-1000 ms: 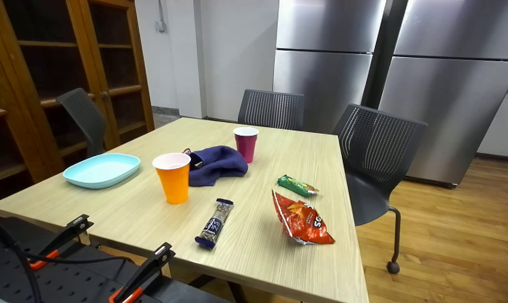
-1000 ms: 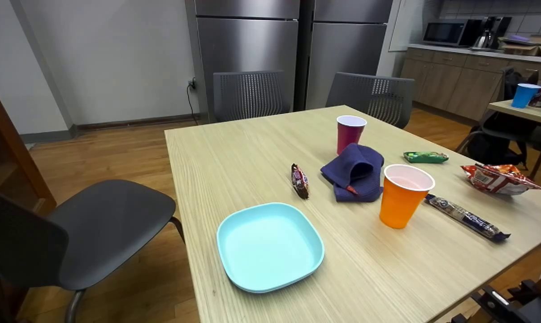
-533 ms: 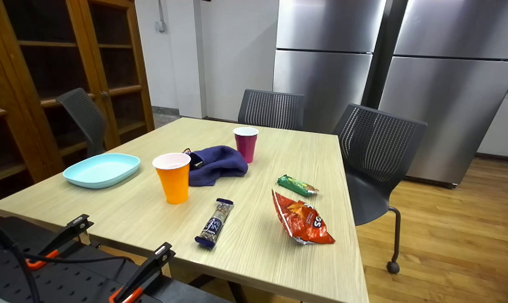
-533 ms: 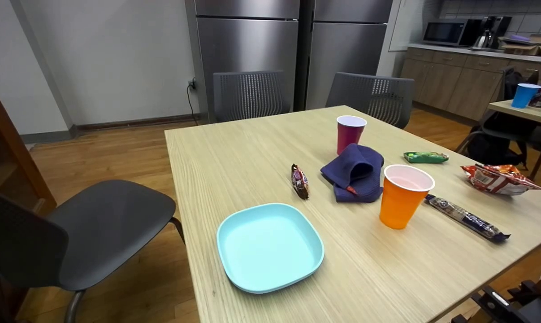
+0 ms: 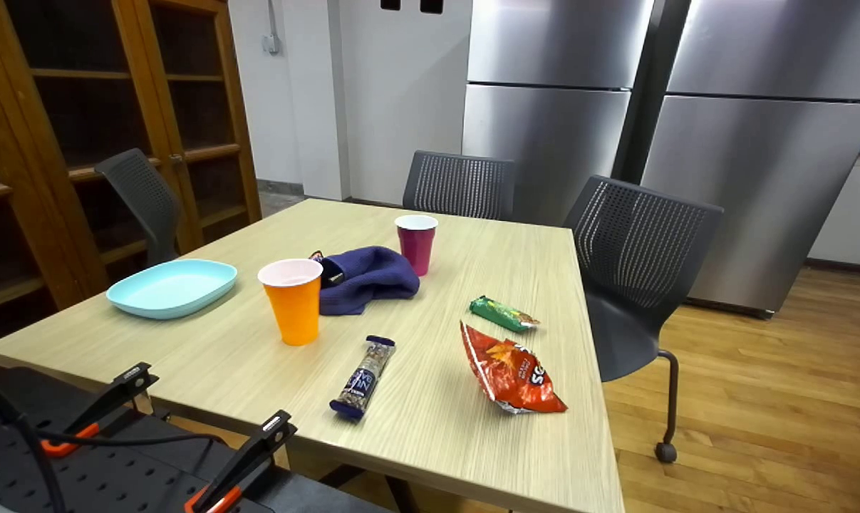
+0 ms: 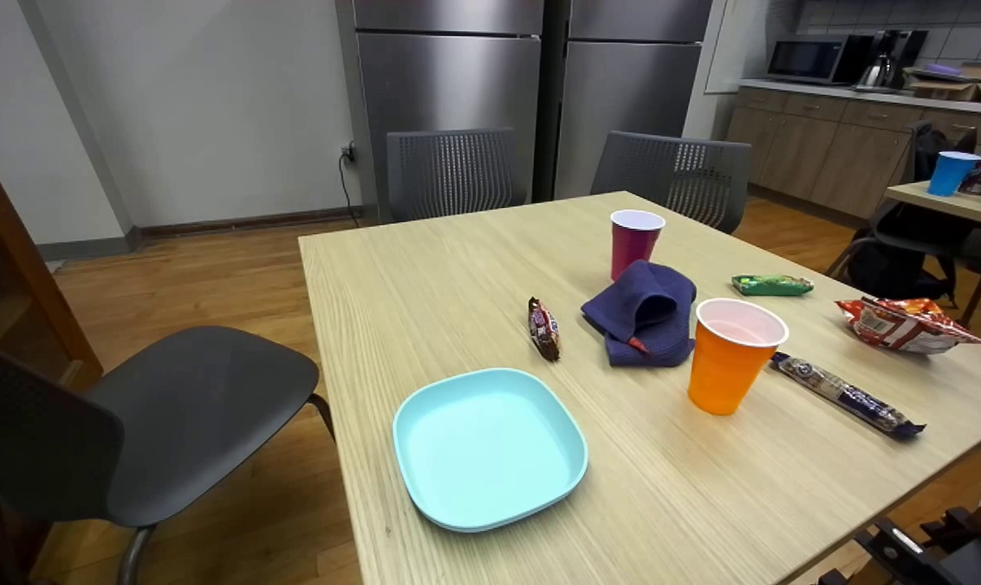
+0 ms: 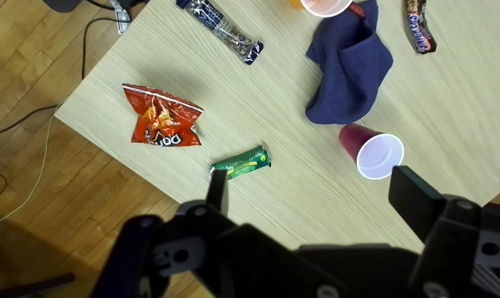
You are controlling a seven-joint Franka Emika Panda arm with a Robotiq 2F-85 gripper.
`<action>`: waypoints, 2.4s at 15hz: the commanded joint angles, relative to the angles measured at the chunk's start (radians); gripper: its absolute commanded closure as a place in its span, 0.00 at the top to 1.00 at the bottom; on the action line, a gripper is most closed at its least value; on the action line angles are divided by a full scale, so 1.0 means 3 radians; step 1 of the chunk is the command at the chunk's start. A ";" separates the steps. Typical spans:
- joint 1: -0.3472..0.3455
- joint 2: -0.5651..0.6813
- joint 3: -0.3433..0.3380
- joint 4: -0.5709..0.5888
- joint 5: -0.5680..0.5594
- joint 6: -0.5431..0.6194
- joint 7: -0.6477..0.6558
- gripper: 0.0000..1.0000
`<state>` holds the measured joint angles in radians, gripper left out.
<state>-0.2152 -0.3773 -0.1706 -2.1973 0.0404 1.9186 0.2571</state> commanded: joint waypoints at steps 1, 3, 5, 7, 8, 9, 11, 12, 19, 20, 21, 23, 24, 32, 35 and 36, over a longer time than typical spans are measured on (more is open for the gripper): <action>-0.0016 0.0019 0.0013 0.0025 0.0006 -0.0007 0.0001 1.00; -0.0017 0.0024 0.0013 0.0037 0.0006 -0.0007 0.0012 1.00; -0.0017 0.0024 0.0013 0.0040 0.0006 -0.0007 0.0017 1.00; -0.0032 0.0112 0.0046 0.0092 0.0024 0.0011 0.0205 1.00; -0.0041 0.0182 0.0059 0.0123 0.0056 0.0060 0.0339 1.00; -0.0049 0.0302 0.0077 0.0174 0.0088 0.0158 0.0525 1.00; -0.0060 0.0561 0.0091 0.0311 0.0127 0.0344 0.0873 1.00; -0.0058 0.0691 0.0089 0.0378 0.0142 0.0428 0.1035 1.00; 0.0030 0.1689 -0.0016 0.1072 0.0135 0.0462 0.2208 1.00; 0.0040 0.1823 -0.0037 0.1187 0.0158 0.0440 0.2338 1.00; 0.0050 0.1949 -0.0055 0.1285 0.0186 0.0448 0.2465 1.00; 0.0044 0.2188 -0.0085 0.1485 0.0280 0.0431 0.2641 1.00; 0.0044 0.2284 -0.0101 0.1557 0.0320 0.0441 0.2725 1.00; 0.0018 0.2873 -0.0222 0.1837 0.0402 0.0587 0.3265 1.00; -0.0007 0.3008 -0.0248 0.1834 0.0414 0.0670 0.3318 1.00; -0.0014 0.3051 -0.0257 0.1830 0.0417 0.0694 0.3333 1.00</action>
<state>-0.2132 0.4930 -0.2384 -1.6842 0.1415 2.1184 1.2255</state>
